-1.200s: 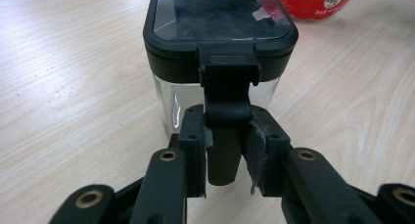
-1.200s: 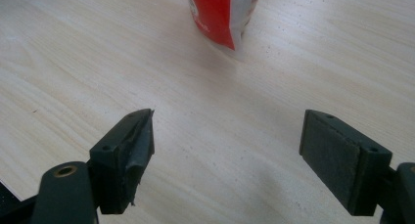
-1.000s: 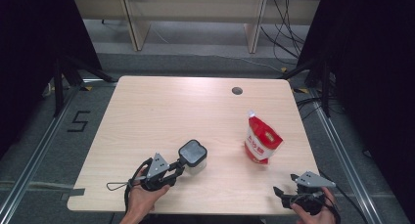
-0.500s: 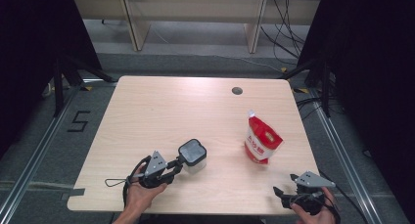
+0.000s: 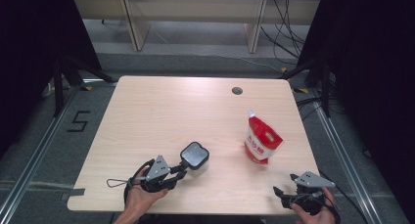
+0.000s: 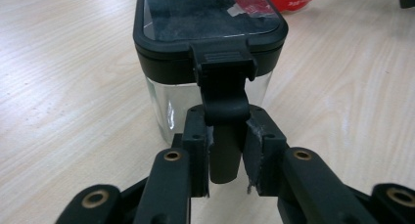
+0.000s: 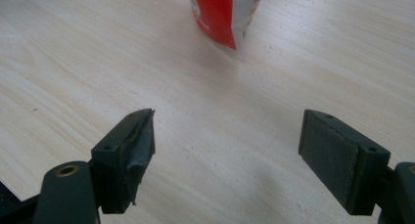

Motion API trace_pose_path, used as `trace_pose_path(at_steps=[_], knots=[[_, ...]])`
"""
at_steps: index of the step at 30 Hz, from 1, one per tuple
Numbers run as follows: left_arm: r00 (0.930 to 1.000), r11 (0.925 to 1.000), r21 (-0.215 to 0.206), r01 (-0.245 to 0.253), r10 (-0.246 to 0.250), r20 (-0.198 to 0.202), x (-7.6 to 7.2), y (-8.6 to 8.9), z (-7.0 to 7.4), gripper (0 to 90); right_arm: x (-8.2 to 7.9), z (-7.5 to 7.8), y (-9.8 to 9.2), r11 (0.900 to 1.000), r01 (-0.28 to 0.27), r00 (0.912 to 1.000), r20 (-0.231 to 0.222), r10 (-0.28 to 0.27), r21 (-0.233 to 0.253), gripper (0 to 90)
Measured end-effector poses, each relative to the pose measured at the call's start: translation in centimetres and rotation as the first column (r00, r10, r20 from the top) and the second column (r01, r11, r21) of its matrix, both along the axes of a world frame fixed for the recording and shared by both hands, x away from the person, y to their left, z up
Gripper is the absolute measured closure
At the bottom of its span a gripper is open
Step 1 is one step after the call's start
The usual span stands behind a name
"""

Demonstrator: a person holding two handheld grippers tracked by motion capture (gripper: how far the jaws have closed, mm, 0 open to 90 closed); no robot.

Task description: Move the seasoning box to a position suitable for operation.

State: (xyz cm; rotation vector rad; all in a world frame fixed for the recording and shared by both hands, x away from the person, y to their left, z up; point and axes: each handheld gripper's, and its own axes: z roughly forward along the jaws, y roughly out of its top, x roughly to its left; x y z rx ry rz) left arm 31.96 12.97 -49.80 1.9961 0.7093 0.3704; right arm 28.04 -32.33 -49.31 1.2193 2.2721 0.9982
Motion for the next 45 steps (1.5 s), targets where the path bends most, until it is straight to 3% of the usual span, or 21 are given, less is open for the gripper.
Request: trace_pose_path(at_steps=[1,5,10,11,17,20,22,26,27,29,36,37,40,41,42,43,45], knots=[[0.9999,0.9998,-0.017,0.009,-0.009,-0.005,-0.1,-0.1,-0.1,72.5,0.0,0.0,0.0,1.000,0.000,1.0000,0.000,0.000,0.000,22.4],[0.9992,0.9992,0.000,0.040,-0.040,0.000,-0.6,-0.3,0.0,72.5,0.0,0.0,0.0,1.000,-0.001,1.0000,-0.001,0.001,0.000,22.4],[0.9965,0.9965,-0.031,0.078,-0.079,-0.025,-1.0,-0.8,-0.1,72.6,0.0,-0.1,0.1,1.000,-0.004,1.0000,0.001,0.004,-0.007,22.4],[0.9955,0.9953,-0.025,0.094,-0.094,-0.013,-1.1,-0.8,-0.1,72.6,0.0,-0.1,0.1,1.000,-0.007,0.9999,-0.008,0.007,0.001,22.4],[0.9882,0.9879,-0.033,0.151,-0.152,-0.021,-2.1,-1.4,-0.1,72.6,0.0,-0.1,0.1,1.000,-0.005,1.0000,-0.007,0.005,-0.002,22.4],[0.9808,0.9803,-0.046,0.192,-0.193,-0.025,-2.5,-1.8,-0.1,72.6,0.1,-0.2,0.1,1.000,-0.010,0.9999,0.011,0.010,-0.011,22.4],[0.9691,0.9685,-0.040,0.246,-0.246,-0.011,-2.6,-1.8,-0.2,72.6,0.1,-0.2,0.1,1.000,-0.009,0.9999,0.009,0.009,-0.008,22.4],[0.9594,0.9593,-0.014,0.282,-0.282,0.001,-2.4,-1.8,0.0,72.3,0.0,-0.2,0.1,1.000,0.009,0.9997,0.024,-0.009,-0.020,22.4],[0.9636,0.9635,-0.021,0.267,-0.267,-0.011,-2.4,-1.8,-0.1,72.2,0.0,-0.2,0.1,1.000,0.011,0.9997,0.022,-0.011,-0.018,22.4],[0.9635,0.9635,-0.021,0.267,-0.267,-0.015,-2.2,-1.6,0.0,71.8,0.0,-0.2,0.1,1.000,0.008,0.9997,0.024,-0.007,-0.022,22.4],[0.9733,0.9733,-0.014,0.229,-0.229,-0.011,-1.5,-0.9,-0.1,70.2,-0.2,-0.1,0.3,1.000,0.029,0.9995,0.008,-0.029,-0.010,22.5],[0.9743,0.9743,-0.017,0.225,-0.225,-0.008,-1.4,-1.0,0.0,70.2,-0.1,-0.1,0.2,0.999,0.020,0.9993,0.032,-0.019,-0.028,22.5],[0.9764,0.9764,-0.009,0.216,-0.216,-0.006,-1.2,-0.9,0.0,70.1,-0.3,-0.1,0.5,0.999,0.037,0.9993,0.004,-0.037,-0.003,22.5],[0.9771,0.9770,-0.014,0.213,-0.213,-0.010,-1.1,-1.0,0.0,70.2,-0.1,-0.1,0.4,1.000,0.009,0.9999,0.010,-0.009,-0.006,23.4],[0.9778,0.9778,0.009,0.209,-0.209,-0.005,-1.0,-0.9,0.1,70.2,0.0,-0.2,0.4,1.000,-0.018,0.9997,0.017,0.019,-0.006,25.4],[0.9803,0.9803,-0.004,0.198,-0.198,-0.004,-0.9,-1.0,0.0,70.6,0.0,-0.1,0.3,0.999,-0.039,0.9989,0.025,0.040,-0.024,26.4],[0.9811,0.9811,0.006,0.194,-0.194,-0.007,-0.6,-0.9,0.1,70.8,-0.2,0.0,0.6,0.999,-0.027,0.9986,0.044,0.029,-0.040,25.8]])
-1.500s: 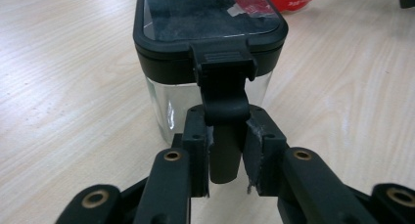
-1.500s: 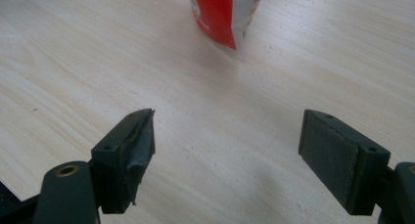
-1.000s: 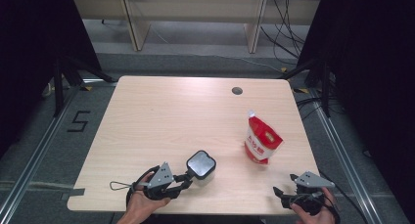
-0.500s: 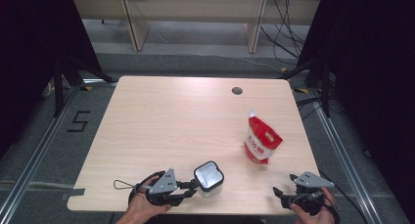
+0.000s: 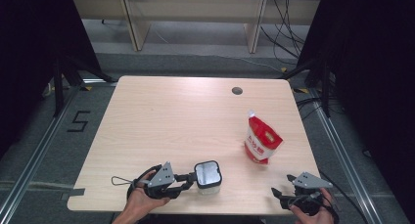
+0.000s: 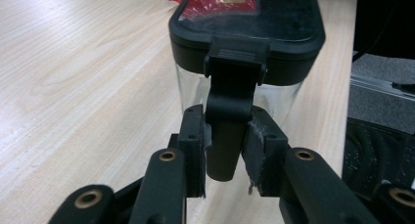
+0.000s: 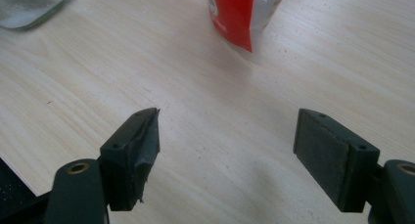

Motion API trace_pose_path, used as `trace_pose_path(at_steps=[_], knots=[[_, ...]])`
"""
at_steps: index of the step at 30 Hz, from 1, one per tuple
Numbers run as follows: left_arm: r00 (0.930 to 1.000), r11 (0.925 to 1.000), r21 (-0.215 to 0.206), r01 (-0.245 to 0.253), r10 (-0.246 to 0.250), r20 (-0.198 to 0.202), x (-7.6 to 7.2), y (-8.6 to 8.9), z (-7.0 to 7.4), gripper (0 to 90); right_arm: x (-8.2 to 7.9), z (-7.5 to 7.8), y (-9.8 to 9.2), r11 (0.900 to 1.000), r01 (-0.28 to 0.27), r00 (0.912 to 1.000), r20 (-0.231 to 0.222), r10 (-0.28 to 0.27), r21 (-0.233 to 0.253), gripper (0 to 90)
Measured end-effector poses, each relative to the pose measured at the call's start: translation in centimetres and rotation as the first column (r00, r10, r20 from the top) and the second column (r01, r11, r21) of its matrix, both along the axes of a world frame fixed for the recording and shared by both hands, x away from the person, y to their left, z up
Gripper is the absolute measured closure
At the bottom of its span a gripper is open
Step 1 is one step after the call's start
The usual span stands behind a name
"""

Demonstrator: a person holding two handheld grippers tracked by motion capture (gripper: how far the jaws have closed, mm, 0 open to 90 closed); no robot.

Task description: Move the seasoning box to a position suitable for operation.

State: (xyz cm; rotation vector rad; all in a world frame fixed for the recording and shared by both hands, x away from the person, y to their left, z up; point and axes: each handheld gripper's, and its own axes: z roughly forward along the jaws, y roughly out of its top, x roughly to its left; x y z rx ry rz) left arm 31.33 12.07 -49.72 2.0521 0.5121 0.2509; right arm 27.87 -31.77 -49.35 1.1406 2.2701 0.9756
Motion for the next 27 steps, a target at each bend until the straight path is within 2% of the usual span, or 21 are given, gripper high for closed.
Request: trace_pose_path(at_steps=[1,2,3,5,6,8,9,10,11,13,15,16,17,20,21,22,23,24,25,26,27], knots=[[1.0000,1.0000,0.003,0.002,-0.002,0.008,0.2,0.0,0.0,71.0,-0.5,0.1,0.5,0.999,0.038,0.9980,-0.052,-0.036,0.031,24.8],[1.0000,1.0000,0.002,0.008,-0.008,0.003,0.3,0.0,0.0,71.0,-0.5,0.1,0.5,0.999,0.038,0.9980,-0.052,-0.036,0.031,24.8],[0.9999,0.9999,-0.004,-0.015,0.015,0.001,0.2,-0.1,0.0,71.2,0.0,0.1,0.3,1.000,-0.015,0.9997,0.018,0.015,0.004,24.4],[0.9998,0.9999,-0.004,-0.017,0.017,0.005,0.5,-0.2,0.0,71.2,-0.1,0.1,0.3,1.000,-0.025,0.9996,0.012,0.025,0.002,24.3],[0.9998,0.9998,-0.005,-0.022,0.022,0.002,0.6,-0.2,0.0,71.2,-0.2,0.1,0.5,1.000,-0.023,0.9997,-0.003,0.023,0.019,23.8],[0.9997,0.9997,0.002,-0.023,0.023,0.005,0.9,-0.2,0.0,71.1,-0.1,0.1,0.6,0.999,-0.039,0.9989,0.026,0.039,0.006,23.3],[0.9995,0.9995,-0.008,-0.030,0.030,-0.006,0.9,-0.3,-0.1,71.1,-0.2,0.1,0.7,0.999,-0.037,0.9992,0.014,0.037,0.014,23.3],[0.9997,0.9997,-0.005,-0.022,0.022,0.004,1.0,-0.3,0.0,71.0,-0.3,0.1,0.9,0.999,-0.022,0.9997,-0.002,0.022,0.024,23.3],[0.9998,0.9998,-0.001,-0.019,0.019,0.010,1.0,-0.3,0.0,70.6,-0.2,0.1,0.8,0.999,-0.036,0.9993,0.013,0.035,0.013,23.3],[0.9995,0.9995,-0.009,-0.031,0.031,-0.007,0.9,-0.3,-0.1,70.5,-0.2,0.1,0.8,0.999,-0.033,0.9993,0.014,0.033,0.010,23.3],[0.9996,0.9997,0.001,-0.026,0.026,0.007,1.1,-0.2,0.0,69.8,-0.2,0.1,0.8,0.999,-0.030,0.9995,0.011,0.029,0.012,23.2],[0.9990,0.9989,-0.011,-0.045,0.045,-0.004,1.1,-0.3,-0.1,69.3,-0.2,0.1,0.8,0.999,-0.034,0.9993,0.016,0.034,0.010,23.1],[0.9994,0.9994,0.005,-0.035,0.034,0.010,1.2,-0.1,0.0,68.5,-0.2,0.1,0.8,0.999,-0.034,0.9993,0.016,0.034,0.010,23.1],[0.9985,0.9983,-0.021,-0.054,0.054,-0.010,1.1,-0.2,0.0,65.5,-0.1,0.1,0.7,0.999,-0.044,0.9988,0.023,0.044,0.001,23.1],[0.9986,0.9985,-0.014,-0.053,0.053,0.000,1.1,0.0,0.1,63.6,-0.1,0.1,0.8,0.999,-0.043,0.9989,0.019,0.043,0.005,23.0],[0.9979,0.9973,-0.035,-0.064,0.063,-0.015,1.0,-0.1,0.1,61.7,-0.1,0.1,0.8,0.999,-0.046,0.9988,0.020,0.045,0.004,23.1],[0.9985,0.9980,-0.033,-0.054,0.054,-0.007,1.1,0.0,0.2,59.6,-0.2,0.1,0.9,1.000,-0.025,0.9997,0.003,0.025,0.018,23.1],[0.9982,0.9979,-0.025,-0.059,0.059,-0.008,1.0,0.1,0.4,57.8,-0.1,0.1,0.8,0.999,-0.042,0.9989,0.021,0.041,0.007,23.1],[0.9980,0.9974,-0.042,-0.059,0.058,-0.026,0.9,0.1,0.4,55.8,-0.2,0.1,0.8,0.999,-0.033,0.9994,0.010,0.033,0.016,23.1],[0.9986,0.9984,-0.024,-0.051,0.051,-0.013,0.9,0.3,0.5,53.1,-0.1,0.1,0.7,0.999,-0.043,0.9989,0.022,0.043,0.008,23.1],[0.9983,0.9982,-0.031,-0.052,0.051,-0.026,0.7,0.3,0.5,51.5,-0.1,0.1,0.7,0.999,-0.042,0.9989,0.021,0.042,0.008,23.1]])
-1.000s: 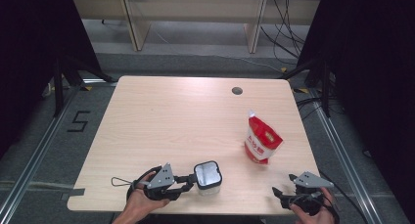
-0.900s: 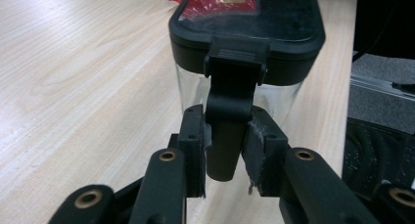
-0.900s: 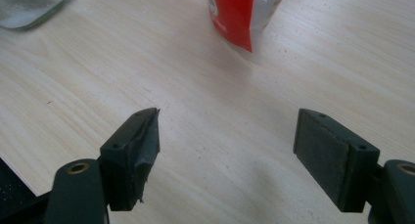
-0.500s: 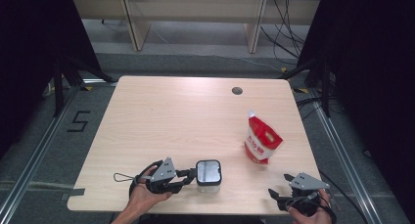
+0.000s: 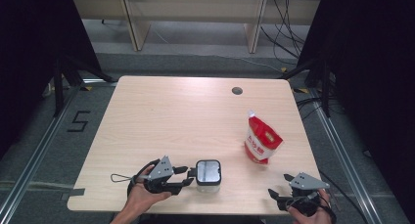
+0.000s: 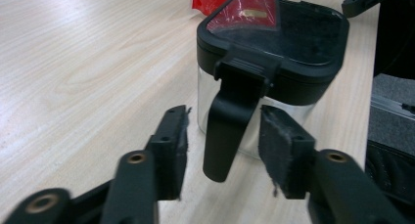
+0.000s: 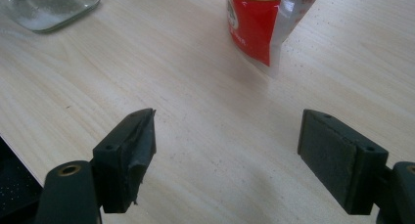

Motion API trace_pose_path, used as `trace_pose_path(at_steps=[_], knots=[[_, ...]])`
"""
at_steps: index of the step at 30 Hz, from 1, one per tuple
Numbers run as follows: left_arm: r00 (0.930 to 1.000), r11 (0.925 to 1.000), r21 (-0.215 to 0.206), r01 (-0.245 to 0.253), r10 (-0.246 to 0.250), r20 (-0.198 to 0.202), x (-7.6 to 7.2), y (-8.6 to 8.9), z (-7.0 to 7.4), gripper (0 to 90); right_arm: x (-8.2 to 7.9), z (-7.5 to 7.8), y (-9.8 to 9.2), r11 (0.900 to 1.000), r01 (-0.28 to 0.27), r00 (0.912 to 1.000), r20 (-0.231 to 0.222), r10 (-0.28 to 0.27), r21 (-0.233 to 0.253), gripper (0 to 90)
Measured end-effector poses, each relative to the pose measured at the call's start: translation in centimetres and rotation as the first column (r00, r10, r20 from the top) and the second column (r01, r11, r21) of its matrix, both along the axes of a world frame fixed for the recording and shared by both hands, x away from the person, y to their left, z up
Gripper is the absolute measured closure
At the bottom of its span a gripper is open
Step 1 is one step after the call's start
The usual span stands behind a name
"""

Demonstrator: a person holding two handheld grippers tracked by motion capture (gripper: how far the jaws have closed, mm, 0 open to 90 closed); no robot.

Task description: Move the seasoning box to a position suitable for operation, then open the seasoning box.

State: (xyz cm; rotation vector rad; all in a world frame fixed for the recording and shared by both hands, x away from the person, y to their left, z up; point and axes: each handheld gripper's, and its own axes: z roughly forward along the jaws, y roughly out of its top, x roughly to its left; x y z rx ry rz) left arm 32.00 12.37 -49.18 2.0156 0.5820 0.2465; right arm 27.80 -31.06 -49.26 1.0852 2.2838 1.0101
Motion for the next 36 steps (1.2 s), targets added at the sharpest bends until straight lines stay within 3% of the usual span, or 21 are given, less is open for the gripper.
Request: trace_pose_path(at_steps=[1,7,8,10,14,17,18,24,30,33,35,36], knots=[[1.0000,0.9998,0.021,0.007,-0.007,0.007,-0.1,0.2,0.2,50.3,0.0,0.0,0.0,1.000,0.002,1.0000,-0.002,-0.002,0.001,23.1],[0.9996,0.9996,-0.016,-0.025,0.024,-0.012,-0.8,0.9,1.2,43.7,0.0,0.0,0.0,1.000,-0.004,1.0000,0.001,0.004,0.003,23.2],[1.0000,0.9999,-0.013,-0.007,0.007,0.003,-0.6,1.0,1.4,43.0,0.0,0.0,0.0,1.000,-0.005,1.0000,0.000,0.005,0.003,23.2],[0.9991,0.9990,-0.028,-0.034,0.033,-0.026,-0.8,1.0,1.6,40.5,0.1,-0.1,0.0,1.000,-0.009,1.0000,0.000,0.009,0.002,23.3],[0.9980,0.9980,-0.039,-0.049,0.047,-0.042,-0.8,1.0,2.1,38.3,0.1,-0.1,-0.1,1.000,-0.006,1.0000,-0.001,0.006,0.006,23.4],[0.9992,0.9990,-0.028,-0.034,0.033,-0.021,-0.6,1.2,2.6,38.4,0.1,-0.2,-0.2,1.000,-0.003,1.0000,-0.004,0.003,0.010,23.4],[0.9988,0.9985,-0.037,-0.042,0.041,-0.028,-0.7,1.1,2.6,38.6,0.0,-0.2,-0.1,1.000,0.007,0.9996,-0.029,-0.006,0.023,23.4],[0.9982,0.9979,-0.045,-0.047,0.046,-0.039,-0.9,1.1,2.8,40.0,0.2,-0.2,-0.2,1.000,-0.004,1.0000,0.001,0.004,0.005,23.4],[0.9983,0.9981,-0.034,-0.052,0.051,-0.029,-0.9,1.1,3.1,40.4,0.1,-0.2,-0.1,1.000,-0.005,1.0000,-0.001,0.005,0.004,23.4],[0.9985,0.9977,-0.048,-0.048,0.046,-0.030,-0.9,0.9,3.2,40.9,0.2,-0.2,-0.1,1.000,-0.010,0.9999,-0.002,0.010,-0.001,23.4],[0.9993,0.9983,-0.048,-0.034,0.034,-0.015,-0.9,0.7,3.3,44.4,0.0,-0.2,0.1,1.000,-0.001,0.9998,-0.018,0.001,0.013,23.3],[0.9992,0.9981,-0.047,-0.040,0.039,-0.010,-0.9,0.7,3.4,45.6,0.1,-0.2,0.0,1.000,-0.015,0.9999,-0.004,0.015,0.002,23.0]])
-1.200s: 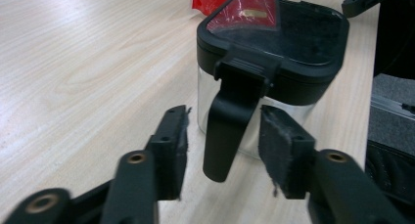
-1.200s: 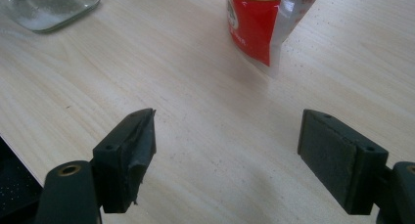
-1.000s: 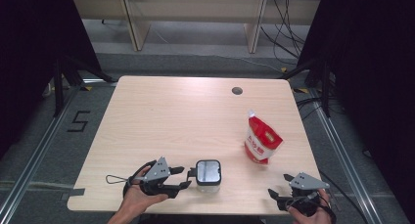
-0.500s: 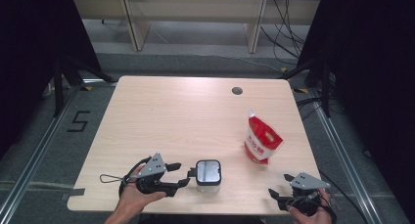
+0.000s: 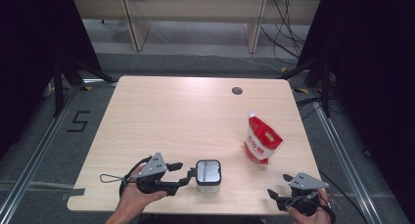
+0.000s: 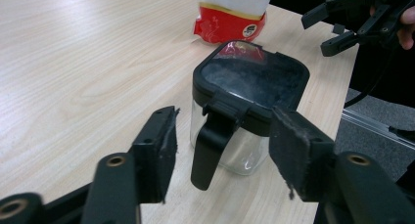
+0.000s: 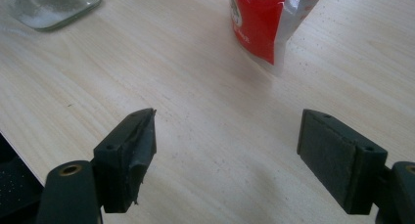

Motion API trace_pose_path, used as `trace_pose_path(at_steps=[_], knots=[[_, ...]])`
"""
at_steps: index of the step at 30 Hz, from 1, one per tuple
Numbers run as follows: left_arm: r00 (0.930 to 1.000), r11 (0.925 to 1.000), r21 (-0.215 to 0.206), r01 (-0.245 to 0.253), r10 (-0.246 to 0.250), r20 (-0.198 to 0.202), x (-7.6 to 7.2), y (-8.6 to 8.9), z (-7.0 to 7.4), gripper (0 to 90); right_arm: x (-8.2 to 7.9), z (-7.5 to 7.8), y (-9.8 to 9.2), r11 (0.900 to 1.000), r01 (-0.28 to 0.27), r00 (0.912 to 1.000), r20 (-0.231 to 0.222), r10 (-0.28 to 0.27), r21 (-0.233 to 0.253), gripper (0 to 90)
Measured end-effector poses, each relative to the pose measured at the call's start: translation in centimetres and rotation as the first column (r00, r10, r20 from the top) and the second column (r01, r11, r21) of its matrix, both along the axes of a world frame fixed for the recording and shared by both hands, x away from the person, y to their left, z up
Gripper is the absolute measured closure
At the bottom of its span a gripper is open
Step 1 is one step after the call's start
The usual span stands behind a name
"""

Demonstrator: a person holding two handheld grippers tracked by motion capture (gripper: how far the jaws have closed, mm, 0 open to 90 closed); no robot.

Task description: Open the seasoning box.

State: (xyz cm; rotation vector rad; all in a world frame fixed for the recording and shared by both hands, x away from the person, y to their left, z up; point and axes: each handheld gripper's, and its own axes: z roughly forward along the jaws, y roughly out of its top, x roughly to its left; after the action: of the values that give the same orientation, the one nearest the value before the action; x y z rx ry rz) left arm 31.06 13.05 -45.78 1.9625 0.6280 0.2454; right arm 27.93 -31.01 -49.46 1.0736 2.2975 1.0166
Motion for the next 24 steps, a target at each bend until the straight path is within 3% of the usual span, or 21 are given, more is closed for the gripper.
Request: trace_pose_path(at_steps=[2,5,6,8,9,10,11,12,13,16,20,24], knots=[[0.9997,0.9999,0.002,0.016,-0.016,0.021,0.1,-0.1,0.1,50.7,-0.1,0.0,0.2,1.000,-0.006,0.9998,-0.019,0.006,0.012,22.4],[0.9997,0.9999,-0.012,0.005,-0.004,0.025,-0.2,-0.5,0.3,60.0,-0.1,0.1,0.4,1.000,-0.011,0.9999,0.006,0.011,0.025,20.1],[0.9986,0.9999,-0.002,0.015,-0.015,0.050,-0.1,-0.5,0.4,63.9,-0.1,0.1,0.5,0.999,-0.004,1.0000,0.004,0.004,0.039,19.9],[0.9983,0.9999,-0.004,0.014,-0.013,0.057,-0.2,-0.8,0.5,70.3,-0.1,0.2,0.9,0.998,-0.015,0.9998,0.014,0.014,0.065,19.9],[0.9974,0.9998,-0.003,0.017,-0.017,0.070,-0.2,-1.0,0.5,72.6,-0.1,0.3,1.1,0.998,-0.020,0.9998,0.009,0.020,0.067,20.4],[0.9977,0.9999,-0.006,0.013,-0.012,0.067,-0.3,-1.1,0.5,74.6,-0.1,0.3,1.3,0.998,-0.034,0.9990,0.031,0.032,0.059,21.0],[0.9968,0.9999,0.004,0.014,-0.014,0.078,-0.2,-1.2,0.6,76.7,-0.2,0.4,1.6,0.997,-0.033,0.9994,0.010,0.032,0.071,21.7],[0.9964,1.0000,0.001,0.006,-0.006,0.085,-0.3,-1.3,0.5,78.6,-0.2,0.4,1.8,0.997,-0.047,0.9986,0.028,0.045,0.059,22.4],[0.9937,0.9999,0.009,0.009,-0.010,0.112,-0.2,-1.3,0.5,81.1,-0.3,0.4,2.1,0.997,-0.051,0.9985,0.024,0.050,0.062,23.4],[0.9933,0.9998,0.006,-0.017,0.016,0.115,-0.2,-1.5,0.3,85.4,-0.5,0.6,3.1,0.997,-0.049,0.9988,0.010,0.048,0.063,26.2],[0.9947,0.9997,0.015,-0.020,0.018,0.102,0.0,-1.6,0.0,87.1,-0.5,0.8,4.0,0.993,-0.095,0.9952,0.028,0.093,0.069,30.4],[0.9949,0.9995,0.015,-0.028,0.026,0.097,-0.1,-1.7,-0.1,87.5,-0.7,0.9,4.7,0.991,-0.104,0.9941,0.040,0.101,0.084,35.0]])
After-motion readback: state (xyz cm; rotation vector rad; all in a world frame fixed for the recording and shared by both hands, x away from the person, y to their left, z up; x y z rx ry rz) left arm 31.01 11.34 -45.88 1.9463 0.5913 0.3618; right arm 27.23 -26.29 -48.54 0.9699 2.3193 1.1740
